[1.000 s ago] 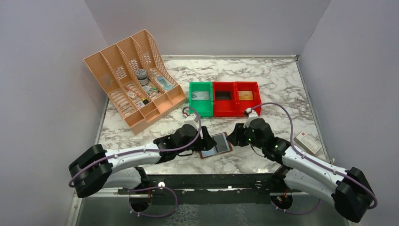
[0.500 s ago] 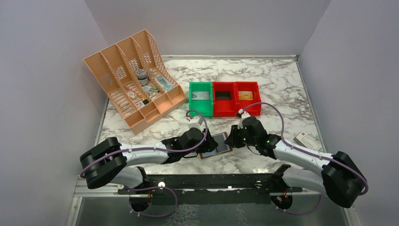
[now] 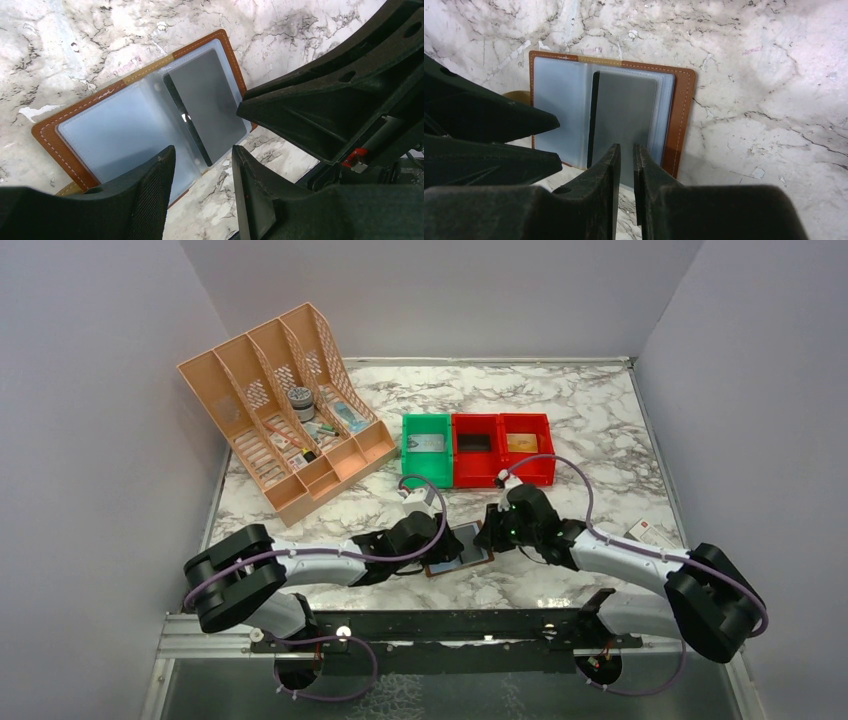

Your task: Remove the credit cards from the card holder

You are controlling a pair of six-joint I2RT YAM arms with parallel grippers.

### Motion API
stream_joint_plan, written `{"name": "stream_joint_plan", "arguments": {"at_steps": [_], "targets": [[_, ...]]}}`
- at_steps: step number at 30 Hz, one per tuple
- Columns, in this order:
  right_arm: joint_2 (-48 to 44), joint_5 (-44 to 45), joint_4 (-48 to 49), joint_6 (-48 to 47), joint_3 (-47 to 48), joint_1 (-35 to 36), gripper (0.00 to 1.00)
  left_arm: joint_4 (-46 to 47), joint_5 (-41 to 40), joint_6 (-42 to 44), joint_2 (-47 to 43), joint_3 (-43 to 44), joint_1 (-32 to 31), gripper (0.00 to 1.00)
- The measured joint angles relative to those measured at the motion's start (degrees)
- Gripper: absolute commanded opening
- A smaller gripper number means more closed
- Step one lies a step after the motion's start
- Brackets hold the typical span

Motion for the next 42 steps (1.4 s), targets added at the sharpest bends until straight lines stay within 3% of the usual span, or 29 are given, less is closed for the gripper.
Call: {"name": "stream_joint_plan", "arguments": {"at_steps": [11, 26, 39, 42], "targets": [[4.13, 1.16, 0.44, -1.27, 1.07, 0.0, 0.13, 0.94, 0.0, -0.09, 2.25, 0.59, 0.0, 0.43], [3.96, 1.09, 3.43, 0.26, -0.79, -0.07, 0.13, 3.82, -0.07, -2.14, 4.61, 0.55, 0.0, 0.32], [3.96, 1.09, 3.43, 0.28, -0.79, -0.07, 0.13, 6.97, -2.01, -6.51, 5.05, -2.67, 0.0, 0.3], [3.96, 1.07, 3.43, 0.28, -0.79, -0.07, 0.13, 7.41, -2.38, -7.02, 5.09, -2.73, 0.0, 0.26]]}}
